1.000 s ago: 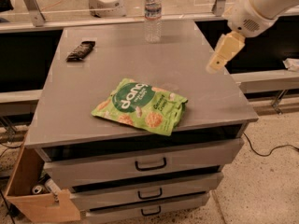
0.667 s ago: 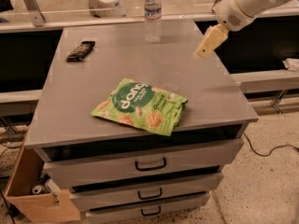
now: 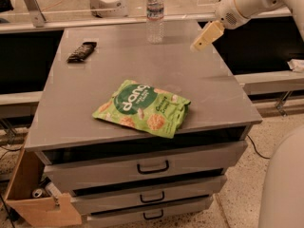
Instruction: Pick water bottle
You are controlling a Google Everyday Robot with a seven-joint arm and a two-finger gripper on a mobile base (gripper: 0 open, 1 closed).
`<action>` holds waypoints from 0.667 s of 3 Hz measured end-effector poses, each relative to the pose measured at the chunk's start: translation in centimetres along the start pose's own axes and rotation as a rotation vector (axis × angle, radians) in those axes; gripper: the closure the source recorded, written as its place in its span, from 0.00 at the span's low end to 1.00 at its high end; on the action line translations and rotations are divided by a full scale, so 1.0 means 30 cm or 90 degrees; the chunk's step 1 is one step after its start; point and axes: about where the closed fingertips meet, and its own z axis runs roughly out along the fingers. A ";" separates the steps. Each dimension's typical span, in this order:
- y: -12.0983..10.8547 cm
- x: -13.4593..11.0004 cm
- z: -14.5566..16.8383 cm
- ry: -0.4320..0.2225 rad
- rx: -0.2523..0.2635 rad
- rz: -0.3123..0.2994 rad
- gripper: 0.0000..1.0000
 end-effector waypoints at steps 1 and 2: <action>0.006 -0.007 0.018 -0.013 -0.004 0.007 0.00; -0.016 -0.076 0.072 -0.085 0.008 0.032 0.00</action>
Offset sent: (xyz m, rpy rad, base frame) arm 0.0522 0.0577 0.0214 0.3786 -0.1764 -0.0039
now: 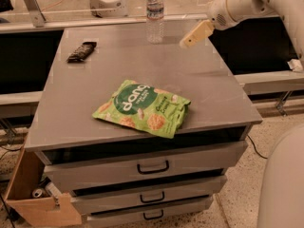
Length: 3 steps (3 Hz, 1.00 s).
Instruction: Pick water bottle
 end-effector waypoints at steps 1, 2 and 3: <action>-0.032 -0.091 0.100 -0.098 0.007 0.037 0.00; -0.076 -0.172 0.193 -0.177 0.021 0.065 0.00; -0.130 -0.196 0.267 -0.213 0.048 0.084 0.00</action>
Offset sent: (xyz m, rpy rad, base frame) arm 0.0984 0.0726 0.0275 0.4204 -0.1929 -0.0078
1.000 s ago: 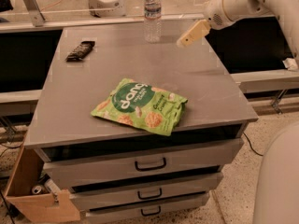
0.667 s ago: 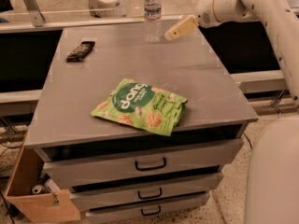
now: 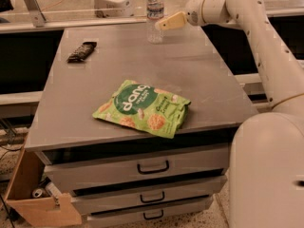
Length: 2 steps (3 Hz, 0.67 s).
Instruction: Pick water bottle
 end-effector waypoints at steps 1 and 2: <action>-0.039 0.003 0.067 -0.013 0.023 0.013 0.00; -0.053 0.020 0.132 -0.008 0.029 0.028 0.00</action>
Offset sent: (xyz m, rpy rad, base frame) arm 0.0681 0.0145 -0.0130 0.0503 0.0228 -0.0808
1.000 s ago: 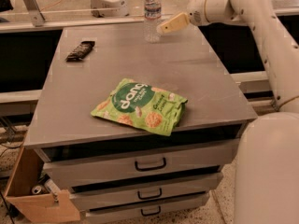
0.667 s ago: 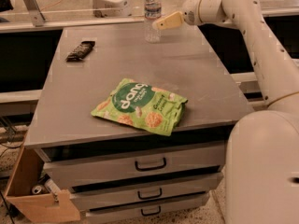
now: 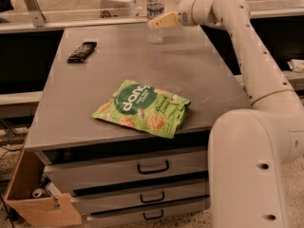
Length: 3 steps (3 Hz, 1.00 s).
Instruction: Pick water bottle
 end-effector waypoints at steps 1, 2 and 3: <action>0.011 0.032 0.078 0.023 -0.005 0.023 0.03; 0.050 0.053 0.118 0.047 -0.028 0.047 0.25; 0.136 0.047 0.153 0.058 -0.077 0.070 0.47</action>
Offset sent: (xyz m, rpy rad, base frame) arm 0.0410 0.0285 -0.0228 0.0068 0.1833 0.0201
